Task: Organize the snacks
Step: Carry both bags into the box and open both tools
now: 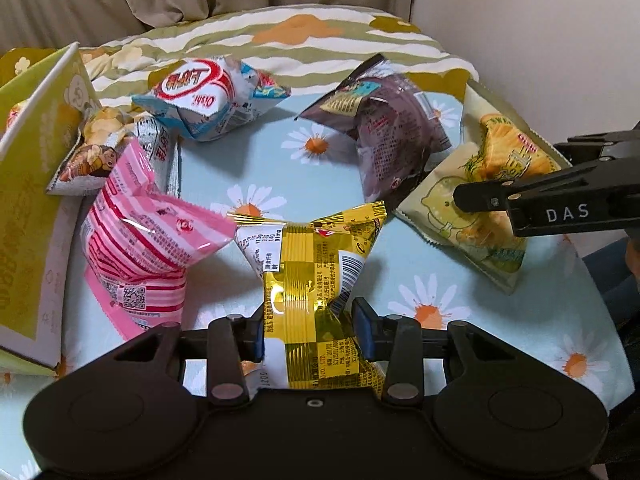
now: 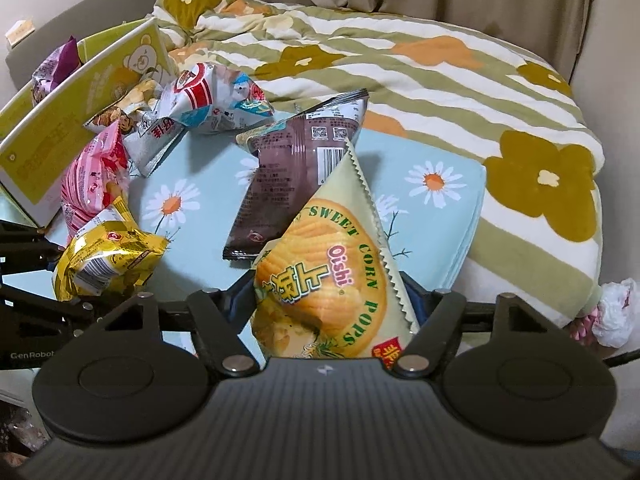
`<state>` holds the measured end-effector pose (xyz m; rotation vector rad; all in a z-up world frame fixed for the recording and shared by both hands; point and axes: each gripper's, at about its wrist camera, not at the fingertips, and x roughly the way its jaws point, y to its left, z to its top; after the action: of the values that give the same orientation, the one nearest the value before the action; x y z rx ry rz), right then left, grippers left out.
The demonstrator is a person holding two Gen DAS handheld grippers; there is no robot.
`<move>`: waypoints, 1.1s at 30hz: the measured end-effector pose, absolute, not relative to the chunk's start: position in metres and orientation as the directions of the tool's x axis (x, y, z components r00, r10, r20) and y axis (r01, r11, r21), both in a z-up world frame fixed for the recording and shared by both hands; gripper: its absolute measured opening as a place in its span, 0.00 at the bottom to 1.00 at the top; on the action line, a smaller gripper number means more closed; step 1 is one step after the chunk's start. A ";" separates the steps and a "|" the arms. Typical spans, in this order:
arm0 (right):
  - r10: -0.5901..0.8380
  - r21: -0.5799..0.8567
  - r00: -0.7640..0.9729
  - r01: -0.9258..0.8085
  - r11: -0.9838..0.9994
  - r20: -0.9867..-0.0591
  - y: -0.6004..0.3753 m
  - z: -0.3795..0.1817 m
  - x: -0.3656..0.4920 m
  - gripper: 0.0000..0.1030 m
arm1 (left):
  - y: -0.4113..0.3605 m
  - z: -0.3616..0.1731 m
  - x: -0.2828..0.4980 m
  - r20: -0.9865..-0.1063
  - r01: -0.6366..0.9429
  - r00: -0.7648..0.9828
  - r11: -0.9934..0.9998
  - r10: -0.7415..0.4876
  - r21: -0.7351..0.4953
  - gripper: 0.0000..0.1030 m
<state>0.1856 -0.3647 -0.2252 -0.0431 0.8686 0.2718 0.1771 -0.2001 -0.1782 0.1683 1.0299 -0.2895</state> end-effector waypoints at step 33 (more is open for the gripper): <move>0.459 0.204 0.670 -0.426 0.881 -0.583 -0.242 -0.098 0.163 0.78 | -0.051 -0.051 0.138 -0.696 -0.007 0.717 0.998 0.044 0.055 0.44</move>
<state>0.1627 -0.2423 -0.0977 0.0516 0.6709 0.4992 0.1382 -0.0512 -0.0505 0.0492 0.7711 0.0283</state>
